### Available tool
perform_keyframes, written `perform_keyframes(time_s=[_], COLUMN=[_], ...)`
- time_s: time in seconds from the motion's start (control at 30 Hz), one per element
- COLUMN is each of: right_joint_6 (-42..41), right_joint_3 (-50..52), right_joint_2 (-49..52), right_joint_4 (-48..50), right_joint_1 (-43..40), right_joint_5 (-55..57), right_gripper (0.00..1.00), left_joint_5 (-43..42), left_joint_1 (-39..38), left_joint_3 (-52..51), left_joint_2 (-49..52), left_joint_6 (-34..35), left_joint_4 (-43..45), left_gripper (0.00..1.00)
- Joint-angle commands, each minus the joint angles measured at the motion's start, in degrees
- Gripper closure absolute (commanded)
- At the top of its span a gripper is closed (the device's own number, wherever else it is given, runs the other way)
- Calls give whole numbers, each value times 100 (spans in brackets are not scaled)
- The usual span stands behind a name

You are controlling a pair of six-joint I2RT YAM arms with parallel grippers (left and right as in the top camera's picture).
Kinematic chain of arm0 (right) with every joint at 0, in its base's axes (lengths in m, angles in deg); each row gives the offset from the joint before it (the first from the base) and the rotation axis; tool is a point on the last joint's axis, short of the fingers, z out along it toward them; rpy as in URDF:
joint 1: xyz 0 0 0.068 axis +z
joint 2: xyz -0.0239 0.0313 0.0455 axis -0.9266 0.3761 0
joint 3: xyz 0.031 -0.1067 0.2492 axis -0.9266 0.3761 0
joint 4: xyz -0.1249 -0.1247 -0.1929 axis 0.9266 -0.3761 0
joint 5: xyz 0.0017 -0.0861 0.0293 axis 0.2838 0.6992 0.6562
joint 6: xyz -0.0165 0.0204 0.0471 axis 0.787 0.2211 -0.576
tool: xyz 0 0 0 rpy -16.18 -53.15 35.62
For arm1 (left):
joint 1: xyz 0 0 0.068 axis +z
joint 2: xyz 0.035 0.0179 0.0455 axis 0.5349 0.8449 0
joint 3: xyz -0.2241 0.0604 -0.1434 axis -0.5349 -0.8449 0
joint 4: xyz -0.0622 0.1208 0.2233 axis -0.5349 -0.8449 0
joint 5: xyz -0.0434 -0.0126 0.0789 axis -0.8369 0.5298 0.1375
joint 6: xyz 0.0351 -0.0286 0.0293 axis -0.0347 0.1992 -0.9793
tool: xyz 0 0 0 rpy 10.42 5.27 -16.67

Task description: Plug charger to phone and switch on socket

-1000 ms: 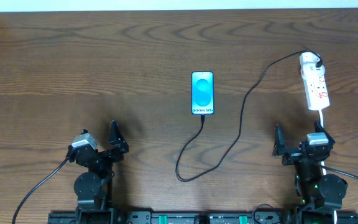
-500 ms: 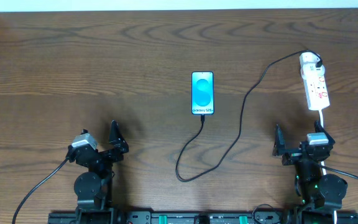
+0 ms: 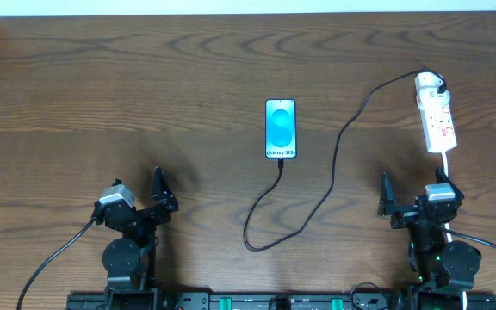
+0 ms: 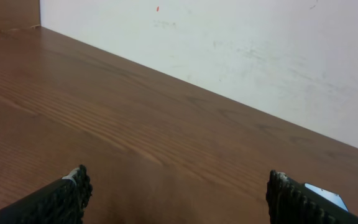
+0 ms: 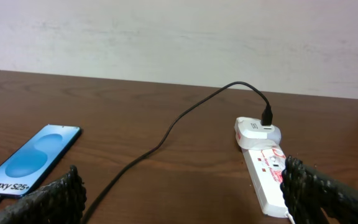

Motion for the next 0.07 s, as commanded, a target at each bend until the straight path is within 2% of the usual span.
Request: perform_keyframes(time_s=[0.0,0.03], right_joint_6=[57,57], right_joint_3=[9,9], right_joint_2=[-42,-42], right_joint_4=[-35,-35], right_joint_1=[50,50], right_joint_5=[66,66], right_gripper=[1,1], left_joint_5=[79,79], left_joint_1=[28,28], left_joint_3=[-98,-98], left_joint_2=[-44,-44], left_joint_6=[-76,-76], left_joint_4=[-238,-238], left_gripper=[9,9])
